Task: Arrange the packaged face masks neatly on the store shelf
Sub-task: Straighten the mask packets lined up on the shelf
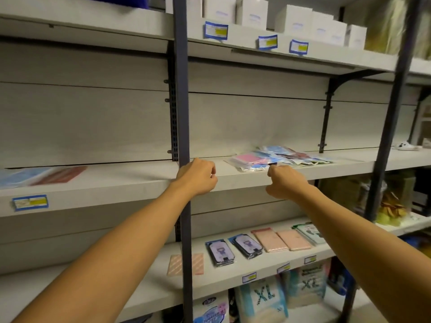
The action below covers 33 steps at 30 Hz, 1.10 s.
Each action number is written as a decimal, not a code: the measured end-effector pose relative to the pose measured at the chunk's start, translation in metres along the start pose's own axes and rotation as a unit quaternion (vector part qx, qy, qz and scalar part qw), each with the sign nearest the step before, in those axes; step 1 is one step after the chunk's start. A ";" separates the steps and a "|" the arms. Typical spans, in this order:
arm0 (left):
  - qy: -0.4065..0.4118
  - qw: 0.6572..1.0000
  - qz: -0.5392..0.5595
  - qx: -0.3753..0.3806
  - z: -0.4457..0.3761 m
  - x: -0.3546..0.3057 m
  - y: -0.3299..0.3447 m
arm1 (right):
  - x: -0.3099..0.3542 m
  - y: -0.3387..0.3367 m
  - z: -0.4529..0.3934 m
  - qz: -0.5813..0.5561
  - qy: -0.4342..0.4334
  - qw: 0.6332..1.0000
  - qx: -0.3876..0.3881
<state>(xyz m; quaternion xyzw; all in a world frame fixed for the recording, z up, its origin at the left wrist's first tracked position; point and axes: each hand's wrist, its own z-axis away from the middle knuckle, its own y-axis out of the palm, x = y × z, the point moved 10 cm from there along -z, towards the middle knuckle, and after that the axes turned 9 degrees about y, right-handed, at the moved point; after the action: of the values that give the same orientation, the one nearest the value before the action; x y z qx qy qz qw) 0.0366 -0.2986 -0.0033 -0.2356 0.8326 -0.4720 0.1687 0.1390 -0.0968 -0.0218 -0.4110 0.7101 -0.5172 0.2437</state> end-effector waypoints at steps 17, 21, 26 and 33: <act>-0.034 0.999 -0.019 -0.006 -0.164 -0.007 0.080 | -0.110 0.007 -0.131 0.021 0.058 0.998 -0.029; -0.045 0.999 -0.011 -0.009 -0.205 -0.004 0.096 | -0.137 0.001 -0.169 -0.002 0.100 0.993 -0.064; -0.066 0.998 0.001 0.010 -0.239 0.002 0.120 | -0.163 0.004 -0.205 -0.008 0.120 0.989 -0.084; -0.113 0.991 0.063 0.025 -0.275 0.009 0.141 | -0.204 0.022 -0.259 -0.042 0.132 0.989 -0.060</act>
<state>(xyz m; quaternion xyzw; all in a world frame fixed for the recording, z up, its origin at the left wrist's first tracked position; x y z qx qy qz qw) -0.1421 -0.0467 0.0108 -0.2299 0.8097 -0.4512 0.2966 0.0431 0.2150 0.0313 -0.3826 0.7476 -0.5334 0.1009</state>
